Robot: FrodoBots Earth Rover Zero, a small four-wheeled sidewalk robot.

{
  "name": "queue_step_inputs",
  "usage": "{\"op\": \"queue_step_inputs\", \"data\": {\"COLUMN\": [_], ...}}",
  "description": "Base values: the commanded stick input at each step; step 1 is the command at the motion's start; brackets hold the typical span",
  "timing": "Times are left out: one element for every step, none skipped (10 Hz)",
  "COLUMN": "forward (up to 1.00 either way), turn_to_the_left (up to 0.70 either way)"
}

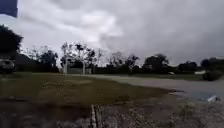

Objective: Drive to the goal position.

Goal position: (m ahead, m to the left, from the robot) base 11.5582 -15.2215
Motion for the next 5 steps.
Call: {"op": "queue_step_inputs", "data": {"forward": [0.5,0.5,0.5,0.5,0.5], "turn_to_the_left": [0.0,0.0,0.0,0.0,0.0]}}
